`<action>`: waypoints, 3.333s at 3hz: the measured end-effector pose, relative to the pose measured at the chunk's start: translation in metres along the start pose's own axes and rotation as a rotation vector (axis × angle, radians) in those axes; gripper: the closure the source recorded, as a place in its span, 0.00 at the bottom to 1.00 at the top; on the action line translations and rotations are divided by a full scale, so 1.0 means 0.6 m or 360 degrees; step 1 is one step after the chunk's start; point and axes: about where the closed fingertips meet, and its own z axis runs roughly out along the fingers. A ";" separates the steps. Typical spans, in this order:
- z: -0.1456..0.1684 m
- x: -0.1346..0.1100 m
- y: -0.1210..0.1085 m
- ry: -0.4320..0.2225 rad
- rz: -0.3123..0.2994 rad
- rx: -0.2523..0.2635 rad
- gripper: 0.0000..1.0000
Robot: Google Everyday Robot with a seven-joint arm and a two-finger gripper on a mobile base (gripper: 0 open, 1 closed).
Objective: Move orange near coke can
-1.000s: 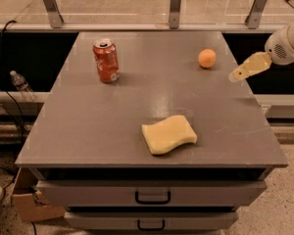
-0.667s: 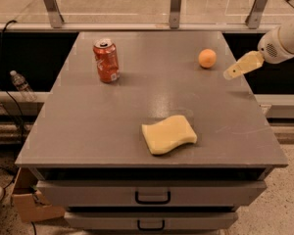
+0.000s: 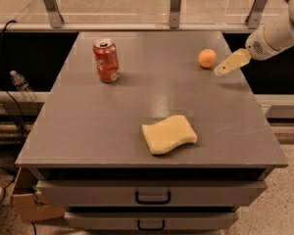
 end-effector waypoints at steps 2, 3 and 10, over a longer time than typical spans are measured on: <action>0.039 -0.025 0.022 0.0002 -0.0043 -0.0088 0.00; 0.055 -0.036 0.034 -0.0010 -0.0067 -0.0138 0.00; -0.040 -0.147 0.112 -0.0318 -0.0379 -0.0276 1.00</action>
Offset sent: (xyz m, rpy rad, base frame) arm 0.0202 0.0334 -0.0130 0.0270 0.0333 0.0809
